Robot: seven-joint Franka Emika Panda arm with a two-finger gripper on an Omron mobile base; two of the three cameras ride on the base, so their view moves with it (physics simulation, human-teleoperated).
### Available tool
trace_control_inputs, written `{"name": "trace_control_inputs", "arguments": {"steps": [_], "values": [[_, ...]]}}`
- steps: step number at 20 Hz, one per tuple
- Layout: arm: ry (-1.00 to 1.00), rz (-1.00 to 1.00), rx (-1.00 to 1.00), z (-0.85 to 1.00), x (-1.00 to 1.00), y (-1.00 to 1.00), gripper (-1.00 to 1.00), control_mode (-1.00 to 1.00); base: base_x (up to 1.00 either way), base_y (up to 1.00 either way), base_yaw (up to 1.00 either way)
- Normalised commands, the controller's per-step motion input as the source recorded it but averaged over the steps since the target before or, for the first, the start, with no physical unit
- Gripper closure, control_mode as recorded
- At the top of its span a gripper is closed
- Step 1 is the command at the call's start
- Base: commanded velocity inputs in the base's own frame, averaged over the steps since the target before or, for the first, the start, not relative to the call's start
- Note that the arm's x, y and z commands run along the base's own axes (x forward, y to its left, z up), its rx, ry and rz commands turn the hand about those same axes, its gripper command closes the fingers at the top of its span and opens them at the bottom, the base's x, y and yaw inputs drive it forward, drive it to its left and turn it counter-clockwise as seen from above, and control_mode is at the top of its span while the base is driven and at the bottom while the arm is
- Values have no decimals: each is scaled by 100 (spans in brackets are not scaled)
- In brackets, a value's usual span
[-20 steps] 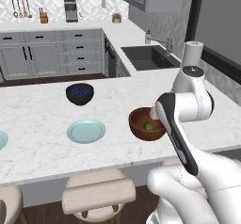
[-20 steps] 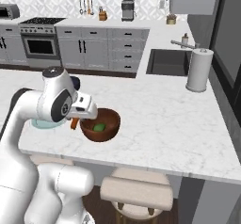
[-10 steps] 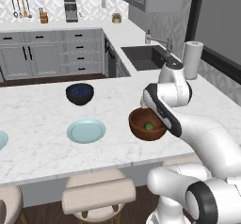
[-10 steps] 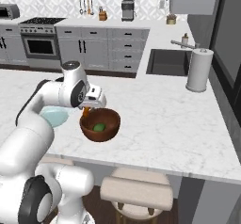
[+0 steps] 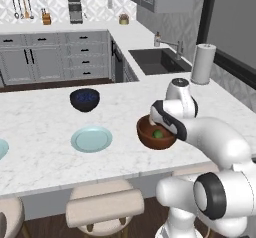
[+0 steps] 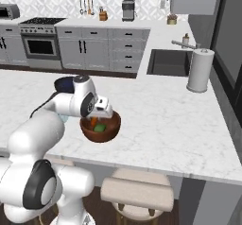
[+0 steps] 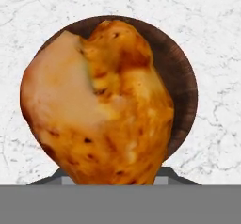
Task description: Pick the chicken drumstick and avocado from their plates and place them in the bowl. Then put the bowl in the fridge.
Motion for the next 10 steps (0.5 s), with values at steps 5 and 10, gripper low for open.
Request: {"name": "trace_control_inputs", "arguments": {"steps": [5,10], "values": [[0,0,0,-26,35,4,100,-100,0,0,0],[0,1,0,-20,49,3,100,-100,0,0,0]]}}
